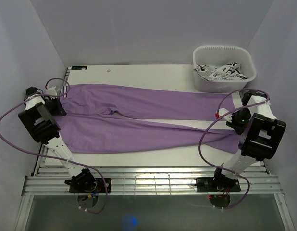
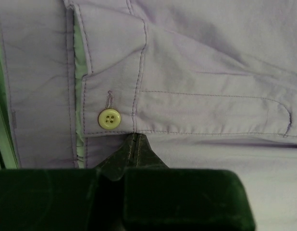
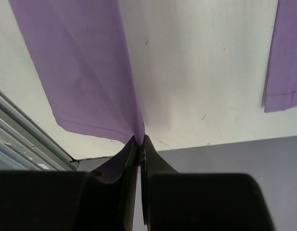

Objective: Fold and stack the trousers
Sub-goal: Flatten the trousers out

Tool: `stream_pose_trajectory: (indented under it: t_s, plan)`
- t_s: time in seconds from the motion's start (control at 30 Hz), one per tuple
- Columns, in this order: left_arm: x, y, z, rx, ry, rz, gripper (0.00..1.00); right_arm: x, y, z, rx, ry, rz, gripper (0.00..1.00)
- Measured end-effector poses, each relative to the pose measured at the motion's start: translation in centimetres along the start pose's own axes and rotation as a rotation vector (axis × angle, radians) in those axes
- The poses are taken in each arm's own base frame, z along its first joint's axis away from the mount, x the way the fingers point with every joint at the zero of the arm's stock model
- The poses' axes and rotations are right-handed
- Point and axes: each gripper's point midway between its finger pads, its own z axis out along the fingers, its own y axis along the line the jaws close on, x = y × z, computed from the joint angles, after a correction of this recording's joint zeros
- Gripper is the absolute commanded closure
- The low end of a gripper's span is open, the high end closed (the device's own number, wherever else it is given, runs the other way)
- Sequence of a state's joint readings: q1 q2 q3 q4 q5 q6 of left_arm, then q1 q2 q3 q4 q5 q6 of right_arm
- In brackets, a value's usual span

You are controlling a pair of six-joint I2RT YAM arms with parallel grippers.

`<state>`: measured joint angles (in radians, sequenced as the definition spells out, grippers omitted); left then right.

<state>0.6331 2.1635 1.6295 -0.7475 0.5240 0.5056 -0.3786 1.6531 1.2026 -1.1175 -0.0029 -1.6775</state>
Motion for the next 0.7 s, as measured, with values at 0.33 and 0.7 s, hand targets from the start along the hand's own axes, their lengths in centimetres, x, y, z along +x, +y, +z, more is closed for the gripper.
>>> stream_pose_trajectory:
  t_s: [0.33, 0.7]
  plan:
    - [-1.6, 0.4, 0.6, -0.05, -0.024, 0.03, 1.0, -0.7, -3.5, 3.7, 0.018, 0.046, 0.062, 0.92]
    - [-2.8, 0.2, -0.4, -0.085, -0.05, 0.018, 0.67, -2.8, -9.8, -1.8, 0.272, -0.023, 0.156, 0.1]
